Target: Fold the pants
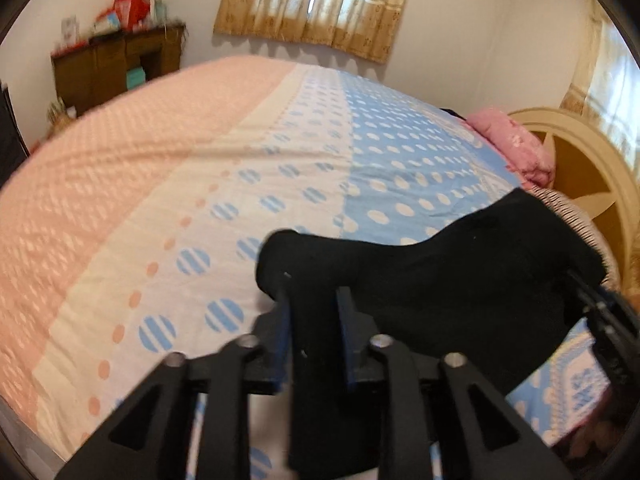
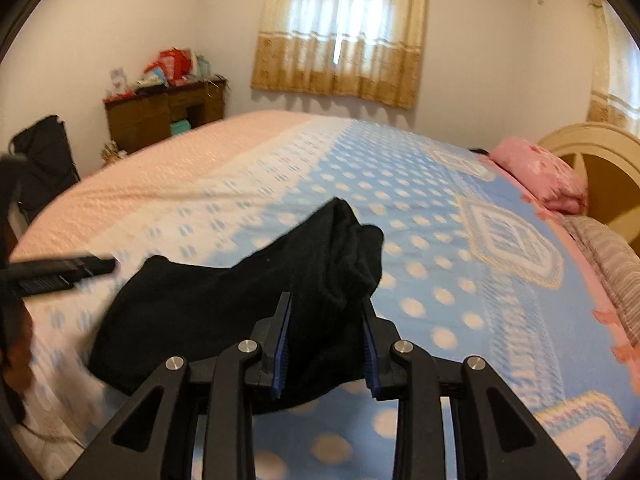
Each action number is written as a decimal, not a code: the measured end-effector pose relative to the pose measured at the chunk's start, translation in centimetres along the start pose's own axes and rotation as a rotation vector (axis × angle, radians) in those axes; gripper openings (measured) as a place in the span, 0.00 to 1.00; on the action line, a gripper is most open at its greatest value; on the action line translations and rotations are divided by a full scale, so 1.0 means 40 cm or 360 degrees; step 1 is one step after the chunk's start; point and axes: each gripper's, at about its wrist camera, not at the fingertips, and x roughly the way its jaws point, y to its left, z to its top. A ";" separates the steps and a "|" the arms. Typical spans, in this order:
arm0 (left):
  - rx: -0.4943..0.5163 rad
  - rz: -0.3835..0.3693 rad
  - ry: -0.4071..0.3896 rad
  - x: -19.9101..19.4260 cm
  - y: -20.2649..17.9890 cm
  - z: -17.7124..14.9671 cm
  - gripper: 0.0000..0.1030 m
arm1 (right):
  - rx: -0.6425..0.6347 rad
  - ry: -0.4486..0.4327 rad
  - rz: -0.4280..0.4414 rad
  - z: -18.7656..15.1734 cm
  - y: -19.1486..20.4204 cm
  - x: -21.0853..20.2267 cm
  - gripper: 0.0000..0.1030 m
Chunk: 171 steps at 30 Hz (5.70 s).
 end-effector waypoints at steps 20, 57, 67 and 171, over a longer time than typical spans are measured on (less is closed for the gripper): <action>0.0102 0.0103 0.0278 0.127 -0.120 -0.116 0.60 | 0.0267 0.0168 0.0003 -0.150 -0.098 0.046 0.29; 0.0170 0.0243 -0.0052 0.020 -0.069 0.000 0.12 | -0.0078 -0.0139 0.0151 0.093 0.109 0.002 0.25; 0.0086 0.0329 -0.0126 -0.011 0.056 0.079 0.12 | -0.0212 -0.0241 0.0266 0.198 0.229 0.025 0.24; 0.0017 0.0877 -0.0273 -0.128 0.085 -0.121 1.00 | 0.0296 -0.0298 0.0447 0.008 0.259 -0.114 0.69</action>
